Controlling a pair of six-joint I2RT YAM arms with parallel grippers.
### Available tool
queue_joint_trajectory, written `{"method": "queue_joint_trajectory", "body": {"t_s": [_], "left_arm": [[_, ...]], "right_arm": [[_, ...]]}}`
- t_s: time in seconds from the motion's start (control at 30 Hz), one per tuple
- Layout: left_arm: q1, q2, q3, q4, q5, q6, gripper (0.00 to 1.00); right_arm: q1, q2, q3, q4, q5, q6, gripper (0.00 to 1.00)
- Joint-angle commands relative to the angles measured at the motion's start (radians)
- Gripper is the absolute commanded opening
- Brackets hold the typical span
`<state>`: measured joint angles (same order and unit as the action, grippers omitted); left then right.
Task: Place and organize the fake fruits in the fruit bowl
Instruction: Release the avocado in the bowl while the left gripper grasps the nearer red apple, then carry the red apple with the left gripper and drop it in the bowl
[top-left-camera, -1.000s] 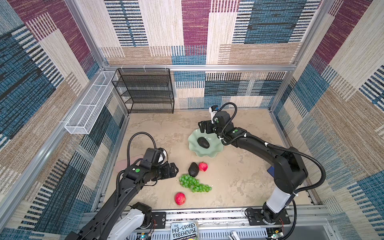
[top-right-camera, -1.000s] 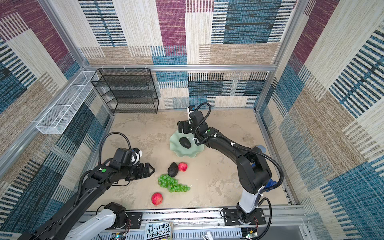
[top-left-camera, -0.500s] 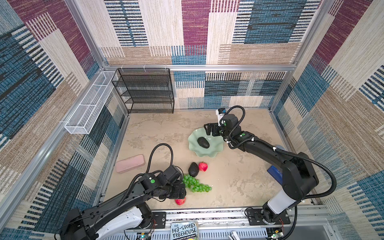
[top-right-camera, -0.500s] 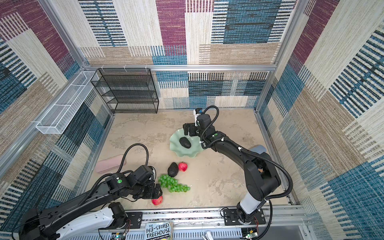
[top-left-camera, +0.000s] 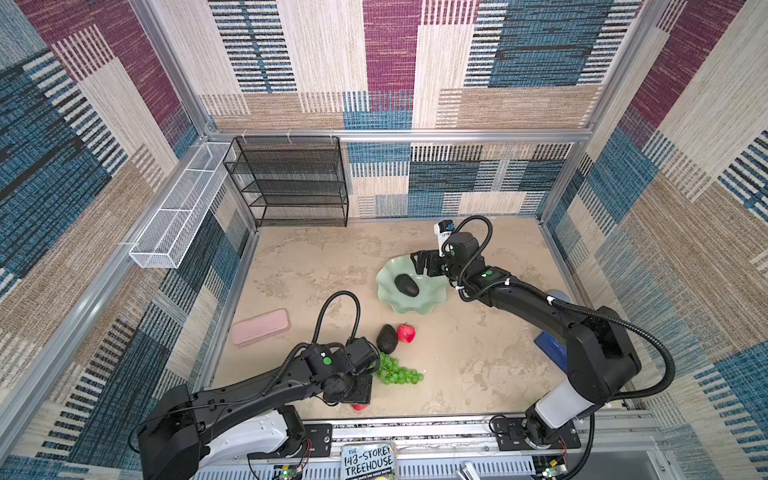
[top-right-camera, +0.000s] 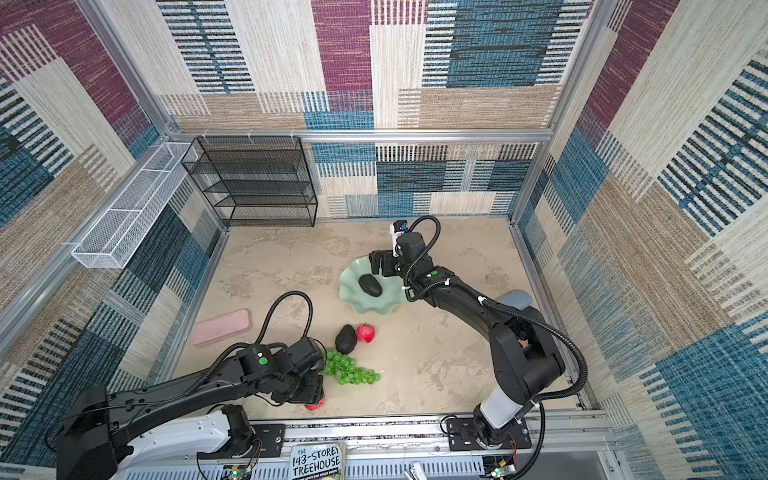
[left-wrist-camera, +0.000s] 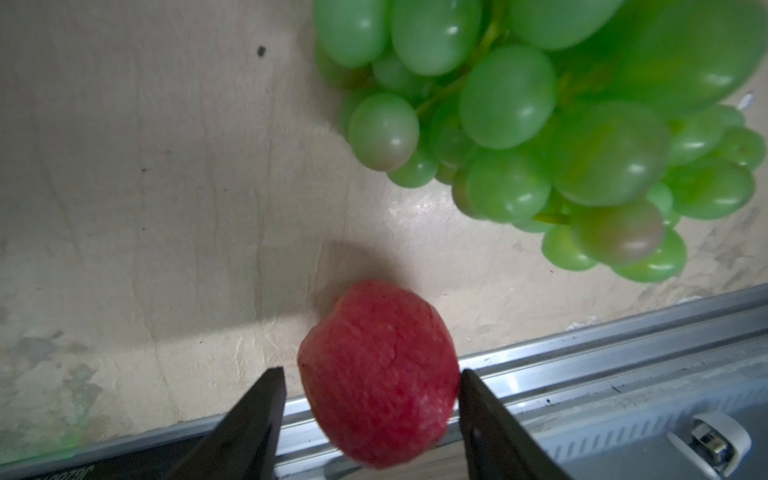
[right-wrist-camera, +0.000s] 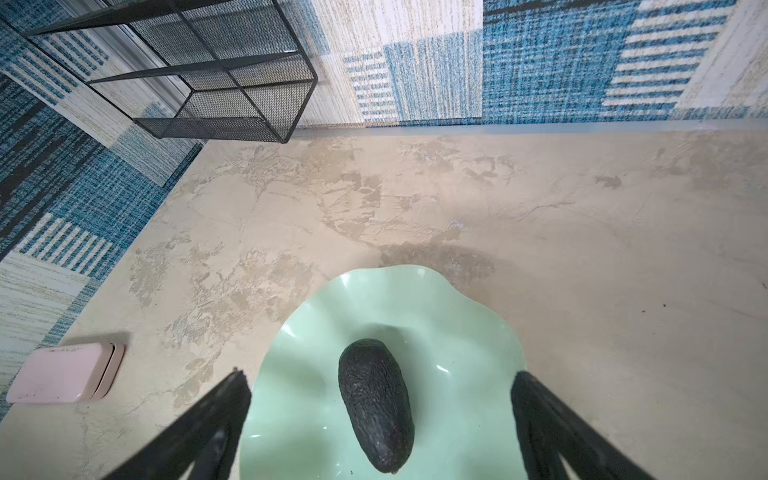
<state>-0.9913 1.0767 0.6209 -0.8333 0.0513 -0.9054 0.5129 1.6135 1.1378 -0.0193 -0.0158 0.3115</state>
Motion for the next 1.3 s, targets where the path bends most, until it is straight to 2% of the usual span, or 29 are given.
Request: {"method": "queue_joint_trajectory", "body": {"t_s": [0.0, 0.2, 0.37, 0.6, 0.7, 0.83, 1.03, 1.27], "left_arm": [[-0.002, -0.016, -0.021, -0.013, -0.035, -0.041, 0.64], [-0.002, -0.069, -0.069, -0.012, -0.045, -0.072, 0.54], [-0.002, -0.113, -0.028, -0.011, -0.059, -0.058, 0.45], [0.003, -0.123, 0.075, -0.013, -0.095, 0.004, 0.44], [0.036, -0.091, 0.162, 0.016, -0.119, 0.075, 0.45], [0.136, 0.035, 0.296, 0.112, -0.056, 0.206, 0.45], [0.237, 0.348, 0.573, 0.220, 0.060, 0.383, 0.45], [0.299, 0.719, 0.949, 0.173, 0.093, 0.520, 0.45]], "right_arm": [[-0.003, 0.004, 0.006, 0.044, 0.000, 0.009, 1.00], [-0.006, 0.016, 0.020, 0.049, -0.005, 0.010, 1.00], [-0.009, 0.023, 0.025, 0.051, -0.011, 0.016, 1.00], [-0.020, 0.012, 0.016, 0.054, -0.021, 0.032, 1.00], [-0.041, -0.028, -0.004, 0.051, -0.026, 0.040, 1.00], [-0.075, -0.122, -0.084, 0.060, -0.024, 0.055, 1.00], [-0.096, -0.292, -0.242, 0.055, 0.005, 0.086, 1.00], [-0.097, -0.445, -0.412, 0.021, 0.001, 0.167, 1.00]]}}
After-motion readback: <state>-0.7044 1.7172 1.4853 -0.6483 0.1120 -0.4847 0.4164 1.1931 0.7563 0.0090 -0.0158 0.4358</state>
